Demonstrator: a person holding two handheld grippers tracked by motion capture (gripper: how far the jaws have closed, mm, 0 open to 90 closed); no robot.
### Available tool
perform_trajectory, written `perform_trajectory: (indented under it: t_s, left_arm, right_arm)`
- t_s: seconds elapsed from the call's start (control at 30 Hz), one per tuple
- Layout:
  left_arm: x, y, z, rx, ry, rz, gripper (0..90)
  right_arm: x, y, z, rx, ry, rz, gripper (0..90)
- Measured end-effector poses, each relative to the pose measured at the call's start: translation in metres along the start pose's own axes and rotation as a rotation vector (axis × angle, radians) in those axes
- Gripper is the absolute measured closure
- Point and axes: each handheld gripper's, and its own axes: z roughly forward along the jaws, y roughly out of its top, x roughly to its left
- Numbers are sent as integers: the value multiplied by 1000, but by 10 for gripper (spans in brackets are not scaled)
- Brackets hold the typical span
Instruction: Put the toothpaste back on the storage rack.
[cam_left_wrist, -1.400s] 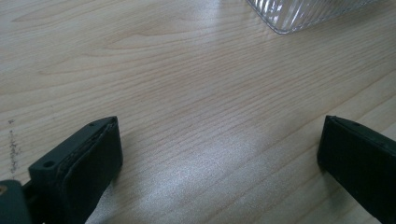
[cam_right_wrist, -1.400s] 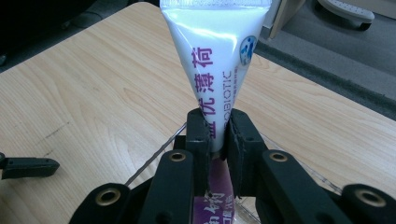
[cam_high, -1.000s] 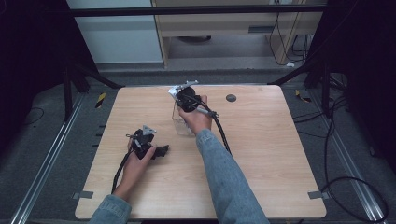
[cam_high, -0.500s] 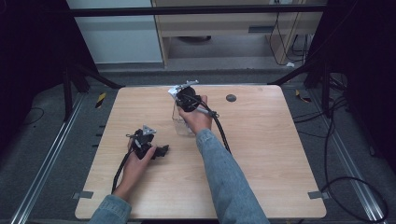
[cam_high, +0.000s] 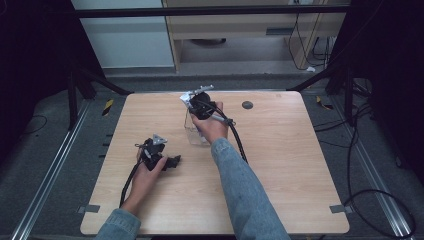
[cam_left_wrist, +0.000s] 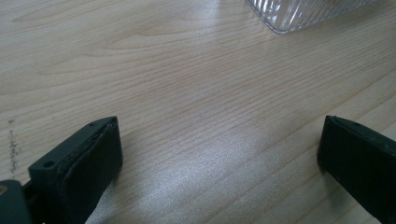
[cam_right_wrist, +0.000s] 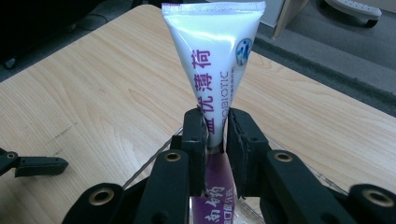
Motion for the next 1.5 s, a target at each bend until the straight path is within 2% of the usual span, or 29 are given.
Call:
perform_trajectory:
  t_s: [0.47, 1.2, 1.37, 1.4, 1.5]
  left_arm:
    - [0, 0, 0, 1, -1, 1, 0]
    - [0, 0, 0, 0, 0, 0, 0]
    - [0, 0, 0, 0, 0, 0, 0]
    - [0, 0, 0, 0, 0, 0, 0]
    - [0, 0, 0, 0, 0, 0, 0]
  right_arm:
    - [-1, 2, -19, -18, 5, -12, 769]
    - [-13, -1, -55, -37, 12, 18, 758]
    - [-18, -6, -61, -39, 21, 29, 694]
    - [-21, -9, -63, -36, 23, 42, 629]
    - [-23, -13, -66, -37, 24, 54, 544]
